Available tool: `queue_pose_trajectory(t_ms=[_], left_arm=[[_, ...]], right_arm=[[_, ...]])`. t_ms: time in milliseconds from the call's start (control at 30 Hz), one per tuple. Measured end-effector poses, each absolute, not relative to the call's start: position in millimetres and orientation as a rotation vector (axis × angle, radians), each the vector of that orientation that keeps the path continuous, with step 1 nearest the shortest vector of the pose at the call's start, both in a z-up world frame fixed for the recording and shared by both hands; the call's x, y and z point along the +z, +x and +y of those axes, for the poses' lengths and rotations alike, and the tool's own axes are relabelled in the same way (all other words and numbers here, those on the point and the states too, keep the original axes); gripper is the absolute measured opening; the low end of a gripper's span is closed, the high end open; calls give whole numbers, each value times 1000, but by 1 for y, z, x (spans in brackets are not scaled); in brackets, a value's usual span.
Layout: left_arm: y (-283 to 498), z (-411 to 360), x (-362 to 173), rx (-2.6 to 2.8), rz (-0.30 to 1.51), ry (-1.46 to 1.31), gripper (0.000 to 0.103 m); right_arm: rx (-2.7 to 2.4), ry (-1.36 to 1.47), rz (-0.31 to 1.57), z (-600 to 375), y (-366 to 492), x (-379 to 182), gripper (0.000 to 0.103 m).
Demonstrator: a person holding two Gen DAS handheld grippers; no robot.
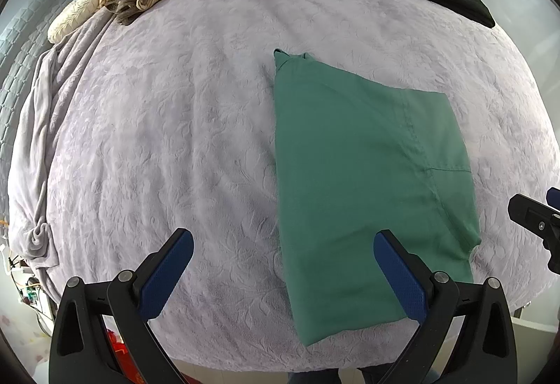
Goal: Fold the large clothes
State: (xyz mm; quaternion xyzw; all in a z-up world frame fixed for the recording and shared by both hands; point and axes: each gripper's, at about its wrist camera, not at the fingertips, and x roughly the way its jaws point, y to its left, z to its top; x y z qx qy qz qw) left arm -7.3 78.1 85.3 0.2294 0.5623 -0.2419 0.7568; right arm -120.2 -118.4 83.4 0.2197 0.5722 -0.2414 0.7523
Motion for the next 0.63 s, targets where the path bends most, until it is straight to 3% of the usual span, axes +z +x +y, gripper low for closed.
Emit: queue_pose_trajectory(t_ms=[633], left_arm=[[-4,76,82,-532,1227,501,103]], right_arm=[[-513,491,1273,-124,-119,75,103]])
